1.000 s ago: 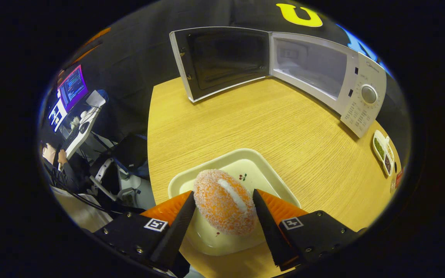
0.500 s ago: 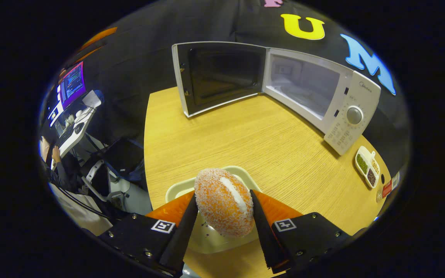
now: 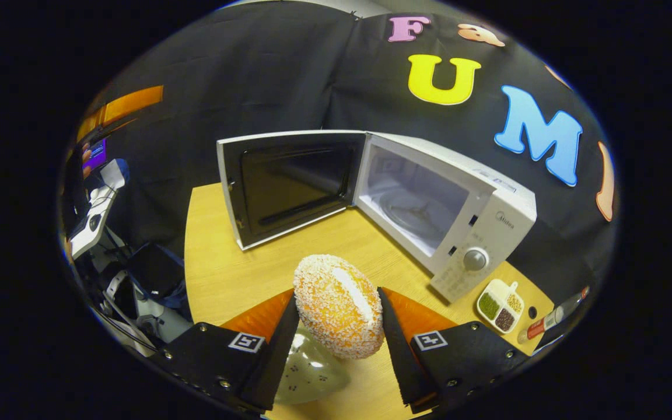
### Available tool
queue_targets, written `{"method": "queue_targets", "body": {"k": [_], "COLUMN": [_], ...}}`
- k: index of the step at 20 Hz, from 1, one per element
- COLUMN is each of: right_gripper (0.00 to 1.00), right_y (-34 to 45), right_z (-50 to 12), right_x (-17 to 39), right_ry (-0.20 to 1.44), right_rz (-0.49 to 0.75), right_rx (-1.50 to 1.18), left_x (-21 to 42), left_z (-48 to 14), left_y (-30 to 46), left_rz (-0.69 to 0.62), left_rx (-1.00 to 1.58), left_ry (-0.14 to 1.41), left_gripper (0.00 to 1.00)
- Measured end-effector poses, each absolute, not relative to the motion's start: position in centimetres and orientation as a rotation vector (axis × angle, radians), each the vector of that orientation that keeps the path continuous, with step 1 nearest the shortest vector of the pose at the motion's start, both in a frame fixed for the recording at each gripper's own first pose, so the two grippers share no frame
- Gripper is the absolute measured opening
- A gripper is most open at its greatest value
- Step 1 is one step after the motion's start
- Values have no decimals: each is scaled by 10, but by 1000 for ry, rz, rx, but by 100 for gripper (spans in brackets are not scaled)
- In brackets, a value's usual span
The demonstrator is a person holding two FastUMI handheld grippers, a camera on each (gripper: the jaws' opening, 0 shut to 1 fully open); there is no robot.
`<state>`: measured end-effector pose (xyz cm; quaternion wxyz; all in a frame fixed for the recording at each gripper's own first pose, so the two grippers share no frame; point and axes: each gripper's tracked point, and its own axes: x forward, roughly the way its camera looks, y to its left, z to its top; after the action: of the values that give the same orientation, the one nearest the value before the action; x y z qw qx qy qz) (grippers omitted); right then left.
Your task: Open the microwave oven with the left hand, put the food in, and close the microwave oven.
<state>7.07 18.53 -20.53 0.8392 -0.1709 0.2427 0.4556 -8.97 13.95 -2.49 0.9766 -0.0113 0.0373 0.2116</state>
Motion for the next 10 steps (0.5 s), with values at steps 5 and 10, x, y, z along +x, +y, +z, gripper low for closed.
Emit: {"method": "queue_targets", "body": {"k": [5,10], "right_gripper": [78,78], "right_y": [217,253], "right_z": [-187,-181], "right_x": [111,155], "right_ry": [464,433], "right_rz": [907,850], "right_rx": [-382,-386], "left_x": [-65,-56], "left_z": [-25,-40], "left_y": [182,231], "left_rz": [438,485], "left_rx": [-53,-73], "left_ry": [49,66], "left_gripper": [97,95]}}
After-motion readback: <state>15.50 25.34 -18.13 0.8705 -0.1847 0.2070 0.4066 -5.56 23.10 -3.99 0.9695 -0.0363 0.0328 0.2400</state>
